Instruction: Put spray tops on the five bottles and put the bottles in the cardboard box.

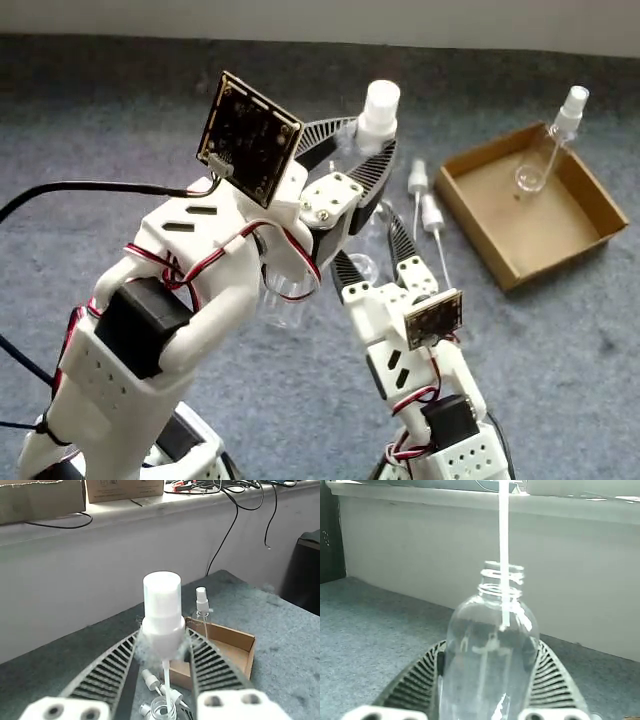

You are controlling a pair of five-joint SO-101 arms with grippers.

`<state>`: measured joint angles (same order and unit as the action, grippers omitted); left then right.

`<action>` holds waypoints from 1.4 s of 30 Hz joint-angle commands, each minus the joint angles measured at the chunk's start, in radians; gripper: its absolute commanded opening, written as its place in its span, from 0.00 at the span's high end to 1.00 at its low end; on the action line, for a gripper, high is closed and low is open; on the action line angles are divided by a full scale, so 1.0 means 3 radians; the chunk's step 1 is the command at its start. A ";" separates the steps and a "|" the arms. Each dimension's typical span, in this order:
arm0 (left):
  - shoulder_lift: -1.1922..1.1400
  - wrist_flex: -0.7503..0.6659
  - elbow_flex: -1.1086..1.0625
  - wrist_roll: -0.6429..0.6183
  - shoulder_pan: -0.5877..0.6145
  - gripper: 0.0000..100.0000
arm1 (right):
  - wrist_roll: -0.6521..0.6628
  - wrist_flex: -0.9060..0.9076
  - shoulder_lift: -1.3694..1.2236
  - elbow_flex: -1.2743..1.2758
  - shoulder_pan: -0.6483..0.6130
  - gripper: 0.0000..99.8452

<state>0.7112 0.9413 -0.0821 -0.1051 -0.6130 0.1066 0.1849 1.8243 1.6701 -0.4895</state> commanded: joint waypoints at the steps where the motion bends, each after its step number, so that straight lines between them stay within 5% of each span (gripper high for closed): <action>1: 0.0003 -0.0072 -0.0136 -0.0015 0.0054 0.99 | 0.0000 0.0013 0.0043 0.0386 -0.0023 0.92; 22: 0.0463 -0.0148 -0.1092 -0.0026 0.0033 0.99 | 0.0000 0.0018 0.0043 0.0386 -0.0018 0.92; 33: 0.1138 -0.1683 -0.2703 -0.0015 0.0033 0.99 | -0.0005 0.0018 0.0043 0.0386 -0.0018 0.92; 42: 0.1010 -0.1765 -0.2458 -0.0015 0.0059 0.99 | -0.0005 0.0018 0.0043 0.0386 -0.0018 0.92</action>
<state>1.0334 0.4319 -0.9014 -0.1051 -0.6053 0.1097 0.1941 1.8243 1.6701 -0.4895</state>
